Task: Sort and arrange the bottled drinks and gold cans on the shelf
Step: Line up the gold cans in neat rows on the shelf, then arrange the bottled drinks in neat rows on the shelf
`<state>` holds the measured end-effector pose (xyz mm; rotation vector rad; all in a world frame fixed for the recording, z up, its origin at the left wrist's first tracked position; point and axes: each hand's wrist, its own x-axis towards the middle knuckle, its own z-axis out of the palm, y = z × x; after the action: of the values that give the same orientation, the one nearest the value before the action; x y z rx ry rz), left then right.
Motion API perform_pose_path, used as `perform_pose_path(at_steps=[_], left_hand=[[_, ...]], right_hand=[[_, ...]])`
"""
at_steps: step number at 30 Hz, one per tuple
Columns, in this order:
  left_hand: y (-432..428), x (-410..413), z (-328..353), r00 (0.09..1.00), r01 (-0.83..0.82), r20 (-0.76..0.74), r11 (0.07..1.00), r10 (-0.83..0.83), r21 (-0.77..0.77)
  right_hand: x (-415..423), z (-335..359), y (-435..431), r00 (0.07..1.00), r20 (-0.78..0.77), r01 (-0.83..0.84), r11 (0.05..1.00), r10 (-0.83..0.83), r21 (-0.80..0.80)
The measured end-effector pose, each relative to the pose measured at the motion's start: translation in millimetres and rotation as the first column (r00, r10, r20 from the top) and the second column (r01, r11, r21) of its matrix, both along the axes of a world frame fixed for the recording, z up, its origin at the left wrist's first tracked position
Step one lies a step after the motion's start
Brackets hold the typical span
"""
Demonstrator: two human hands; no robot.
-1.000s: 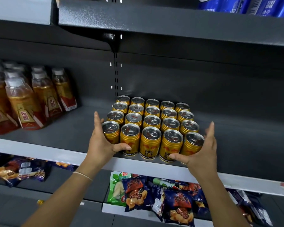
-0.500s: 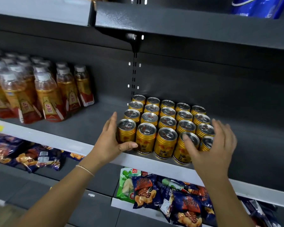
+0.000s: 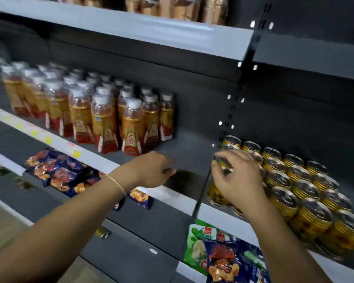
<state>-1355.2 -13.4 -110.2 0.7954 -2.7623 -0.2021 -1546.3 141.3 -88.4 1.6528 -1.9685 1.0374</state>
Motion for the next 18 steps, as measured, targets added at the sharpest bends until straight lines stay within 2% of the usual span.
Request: perform_pose_path(at_steps=[3,10,14,18], left_hand=[[-17.4,18.9,16.8,0.997,-0.052,0.048,0.998,0.053,-0.033],[-45.2,48.4,30.4,0.979,-0.201,-0.014,0.979,0.202,0.022],[-53.9,61.2,32.0,0.940,-0.336,-0.049,0.940,0.339,0.048],[-56.1,77.8,35.1,0.891,-0.443,-0.056,0.890,0.450,0.103]], right_hand=[[23.9,1.1,-34.7,0.999,0.018,-0.033,0.996,0.032,0.088],[63.2,-3.8,-109.2,0.989,0.051,-0.149,0.947,0.140,0.284],[80.1,-5.7,-147.2,0.968,0.115,-0.247,0.914,0.221,0.322],[94.1,-12.9,-179.4,0.940,0.219,-0.319,0.901,0.261,0.294]])
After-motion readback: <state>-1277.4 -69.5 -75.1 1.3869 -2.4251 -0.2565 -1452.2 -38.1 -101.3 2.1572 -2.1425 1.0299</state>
